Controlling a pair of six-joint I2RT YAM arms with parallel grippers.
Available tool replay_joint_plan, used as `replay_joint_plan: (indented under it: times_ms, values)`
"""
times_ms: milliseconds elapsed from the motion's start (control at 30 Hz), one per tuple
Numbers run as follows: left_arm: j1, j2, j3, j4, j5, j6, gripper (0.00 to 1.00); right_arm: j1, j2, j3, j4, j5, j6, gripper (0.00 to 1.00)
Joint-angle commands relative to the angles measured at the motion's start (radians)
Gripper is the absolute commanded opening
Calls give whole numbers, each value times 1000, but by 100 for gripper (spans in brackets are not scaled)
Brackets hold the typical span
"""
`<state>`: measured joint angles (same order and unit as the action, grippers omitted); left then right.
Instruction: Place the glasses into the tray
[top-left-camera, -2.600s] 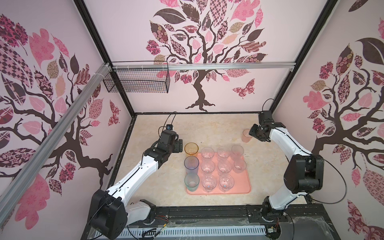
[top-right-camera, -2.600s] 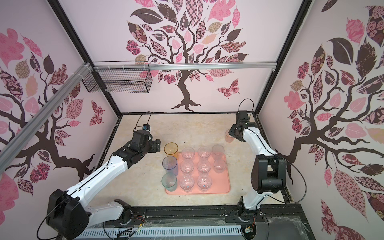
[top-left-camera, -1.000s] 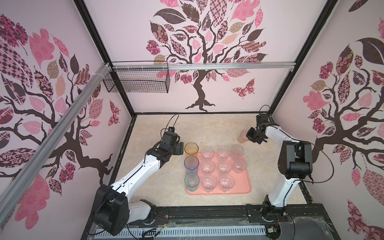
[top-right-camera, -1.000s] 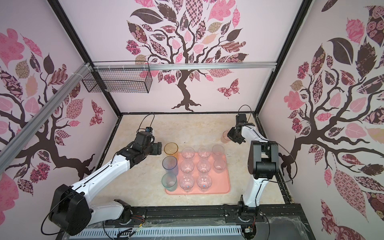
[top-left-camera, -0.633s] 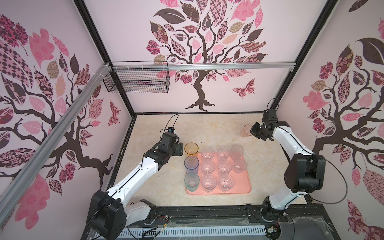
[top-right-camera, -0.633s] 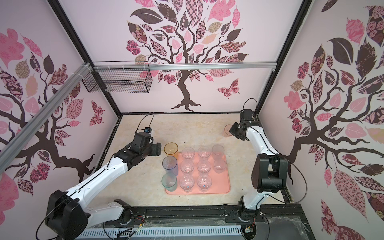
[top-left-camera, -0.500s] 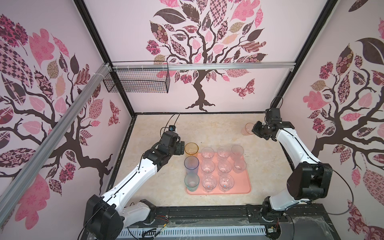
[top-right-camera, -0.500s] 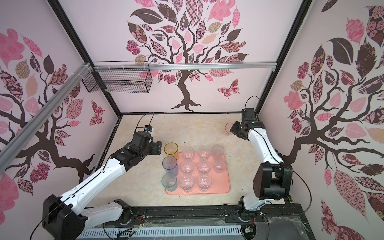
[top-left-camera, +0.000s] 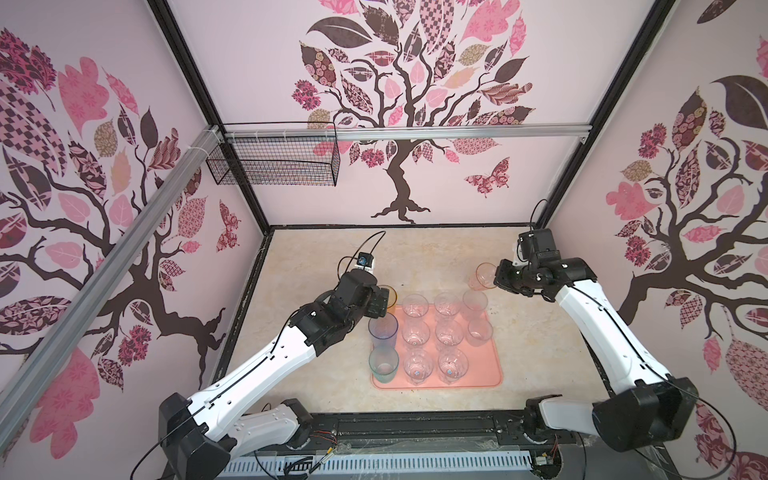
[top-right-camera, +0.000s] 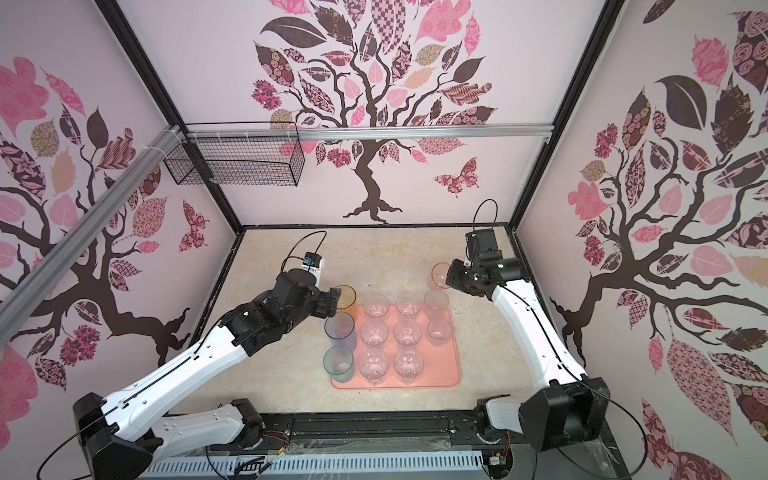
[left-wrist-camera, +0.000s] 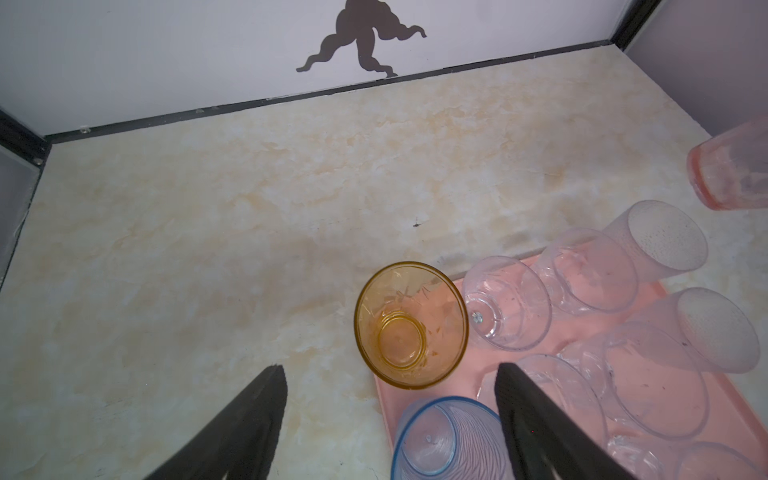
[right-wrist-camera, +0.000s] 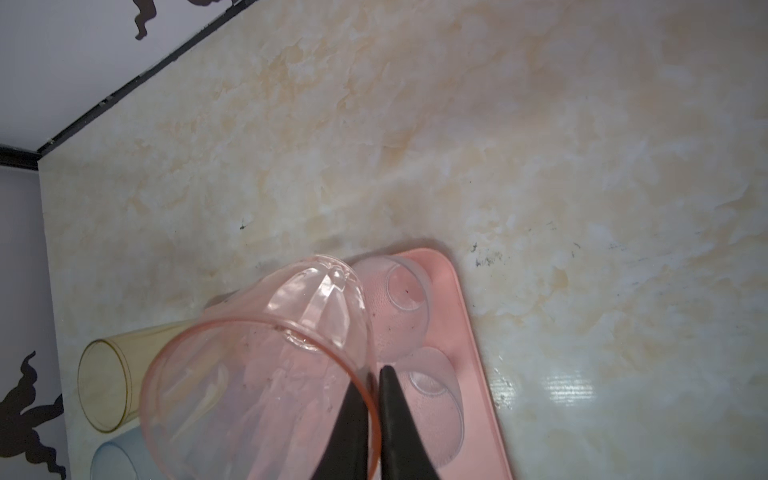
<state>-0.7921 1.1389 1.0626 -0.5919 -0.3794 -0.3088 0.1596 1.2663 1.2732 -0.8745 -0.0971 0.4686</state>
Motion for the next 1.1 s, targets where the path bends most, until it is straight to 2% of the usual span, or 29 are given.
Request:
replay_joint_plan:
  times_ms: [0,200,500,667,933,1067]
  values:
    - [-68,-13,49,-25,-60,-40,83,13,-98,-41,-86,-14,2,10]
    - [-186,5,57,-45,-119,-58,83,21,-210,-134,-158,-74,10,10]
    - [-289,55,29,-14,-144,-108,83,43,-272,-253,-248,-12,-6,9]
    - [-307,78,24,-7,-143,-120,83,64,-291,-317,-250,9,11,9]
    - [-307,84,-8,20,-135,-126,83,218,-287,-397,-227,76,118,10]
    - [-308,84,-19,29,-133,-124,83,235,-291,-443,-201,82,142,10]
